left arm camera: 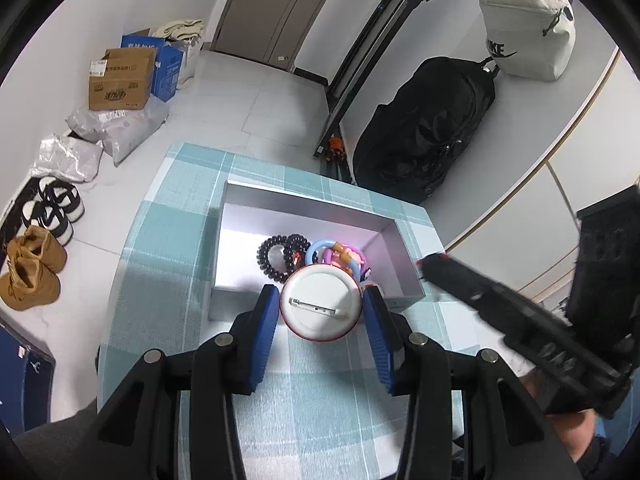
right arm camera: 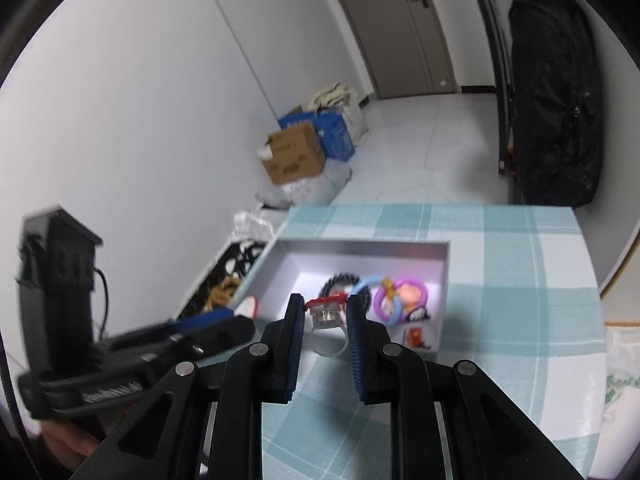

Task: Organize jewelry
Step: 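Carry the badge and pacifier into the white box and open both tools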

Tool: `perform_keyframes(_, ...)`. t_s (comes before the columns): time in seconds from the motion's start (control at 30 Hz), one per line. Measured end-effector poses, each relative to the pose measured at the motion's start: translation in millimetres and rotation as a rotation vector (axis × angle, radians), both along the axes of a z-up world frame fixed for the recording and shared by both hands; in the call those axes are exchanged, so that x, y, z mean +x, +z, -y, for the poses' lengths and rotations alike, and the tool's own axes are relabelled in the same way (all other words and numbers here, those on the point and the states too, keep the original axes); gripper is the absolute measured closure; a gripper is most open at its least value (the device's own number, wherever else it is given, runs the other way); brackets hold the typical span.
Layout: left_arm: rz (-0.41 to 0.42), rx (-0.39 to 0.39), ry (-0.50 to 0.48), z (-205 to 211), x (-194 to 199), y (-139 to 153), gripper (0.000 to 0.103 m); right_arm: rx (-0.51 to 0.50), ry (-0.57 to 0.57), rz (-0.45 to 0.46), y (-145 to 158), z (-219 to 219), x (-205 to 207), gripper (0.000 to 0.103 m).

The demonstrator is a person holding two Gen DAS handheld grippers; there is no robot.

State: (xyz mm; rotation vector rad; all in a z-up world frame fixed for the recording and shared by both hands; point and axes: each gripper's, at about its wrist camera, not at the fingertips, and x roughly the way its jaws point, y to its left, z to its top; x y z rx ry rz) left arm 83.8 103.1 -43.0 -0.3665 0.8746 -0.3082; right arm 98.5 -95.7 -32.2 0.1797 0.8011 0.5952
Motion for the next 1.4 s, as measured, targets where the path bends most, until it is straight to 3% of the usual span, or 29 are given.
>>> perform_keyframes(0.23, 0.013, 0.017, -0.006, 11.6, 11.8, 4.9, 0.066, 0.064, -0.026, -0.001, 10.3, 13.2, 11.7, 0.083)
perform_keyframes(0.57, -0.004, 0.006, -0.010, 21.7, 35.4, 6.8, 0.066, 0.069, -0.031, -0.026, 4.3, 11.2, 32.5, 0.083)
perform_keyframes(0.8, -0.039, 0.052, -0.028, 31.7, 51.7, -3.3, 0.066, 0.088, -0.031, -0.110, -19.4, 10.8, 54.7, 0.083)
perform_keyframes(0.9, -0.064, 0.037, -0.027, 31.3, 56.9, -7.7, 0.066, 0.096, -0.038, -0.163, -30.2, 13.0, 62.1, 0.083)
perform_keyframes(1.2, -0.086, 0.046, -0.024, 31.9, 66.6, -11.9, 0.066, 0.109, -0.039, -0.216, -41.6, 16.2, 68.2, 0.083)
perform_keyframes(1.4, -0.094, 0.040, -0.022, 32.1, 69.4, -14.8, 0.066, 0.098, -0.027, -0.201, -37.9, 12.7, 65.9, 0.083)
